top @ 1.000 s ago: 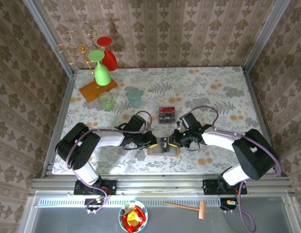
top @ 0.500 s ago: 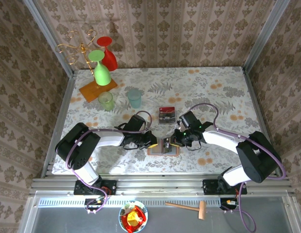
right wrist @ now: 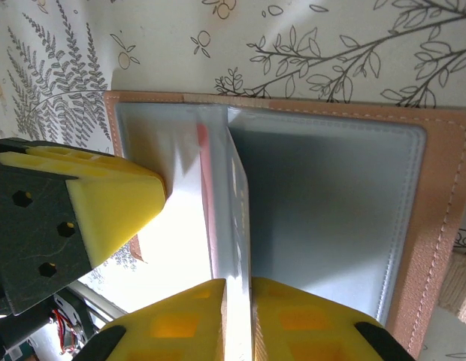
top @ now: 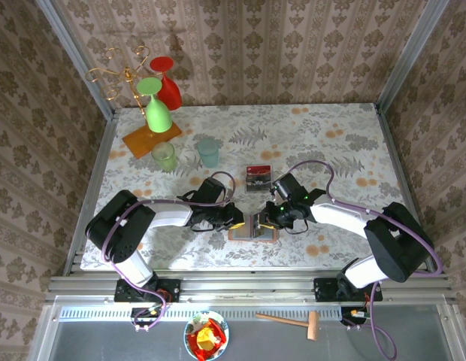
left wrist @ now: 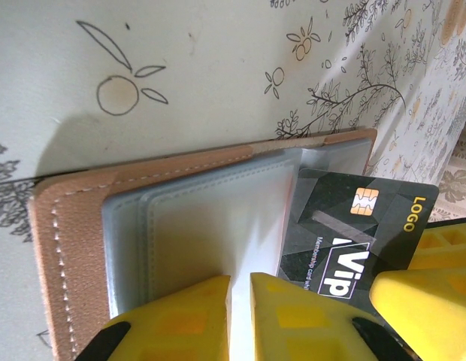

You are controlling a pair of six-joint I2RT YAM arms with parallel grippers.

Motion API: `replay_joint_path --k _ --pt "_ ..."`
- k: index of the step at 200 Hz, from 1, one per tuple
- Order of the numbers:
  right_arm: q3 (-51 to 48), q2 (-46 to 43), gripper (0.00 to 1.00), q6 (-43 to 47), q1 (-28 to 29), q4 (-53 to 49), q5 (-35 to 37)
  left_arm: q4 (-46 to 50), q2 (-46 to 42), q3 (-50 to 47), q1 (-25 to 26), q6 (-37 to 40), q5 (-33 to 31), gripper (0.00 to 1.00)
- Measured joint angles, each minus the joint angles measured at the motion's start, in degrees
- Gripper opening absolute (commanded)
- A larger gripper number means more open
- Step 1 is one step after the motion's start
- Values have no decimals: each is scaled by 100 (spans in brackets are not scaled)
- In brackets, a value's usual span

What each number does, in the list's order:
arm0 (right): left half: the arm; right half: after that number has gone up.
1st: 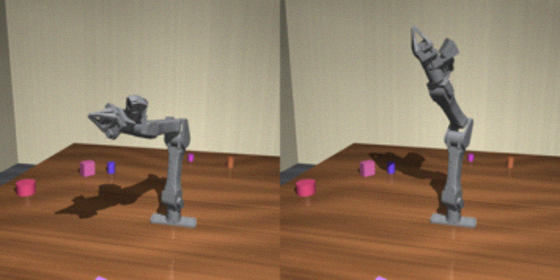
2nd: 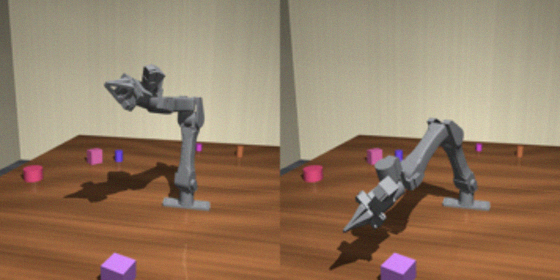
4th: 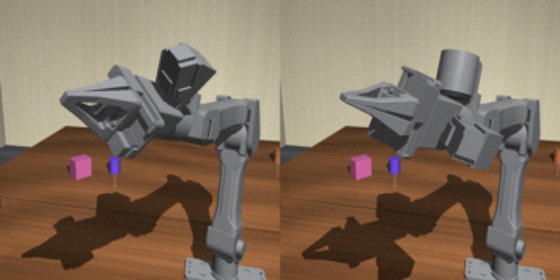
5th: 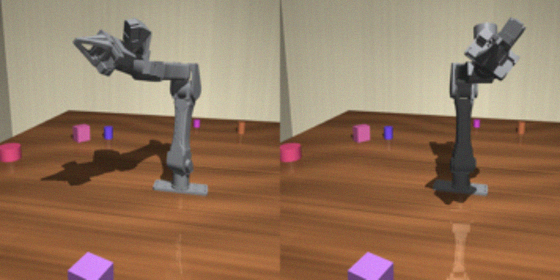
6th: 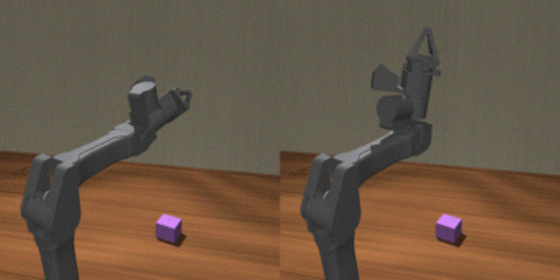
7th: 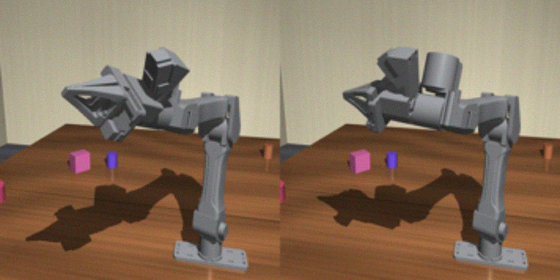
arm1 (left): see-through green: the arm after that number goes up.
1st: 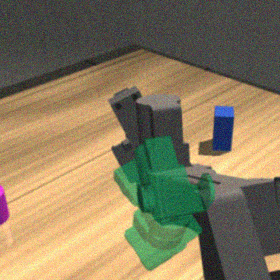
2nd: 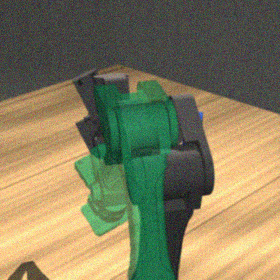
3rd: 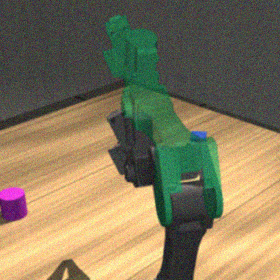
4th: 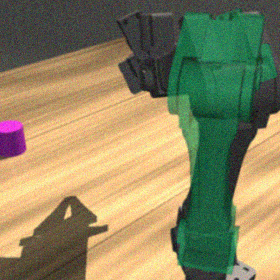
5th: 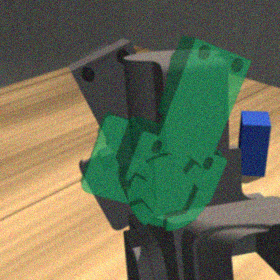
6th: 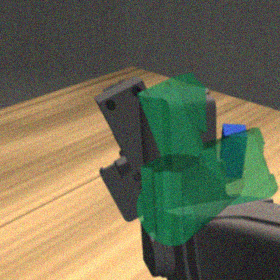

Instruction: Take the credit cards out of the card holder

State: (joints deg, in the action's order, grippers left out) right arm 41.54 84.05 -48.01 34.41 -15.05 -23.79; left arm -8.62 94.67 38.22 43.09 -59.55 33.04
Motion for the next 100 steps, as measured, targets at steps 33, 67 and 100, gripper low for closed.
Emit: replay_joint_path --k 33,67,100 --pt "0 0 15 -26 4 -2 7 -2 0 0 0 0 0 16" --pt "0 0 11 -33 4 -48 111 0 0 0 0 0 0 16" --pt "0 0 9 -13 4 -46 114 -66 -2 -37 0 0 0 16"
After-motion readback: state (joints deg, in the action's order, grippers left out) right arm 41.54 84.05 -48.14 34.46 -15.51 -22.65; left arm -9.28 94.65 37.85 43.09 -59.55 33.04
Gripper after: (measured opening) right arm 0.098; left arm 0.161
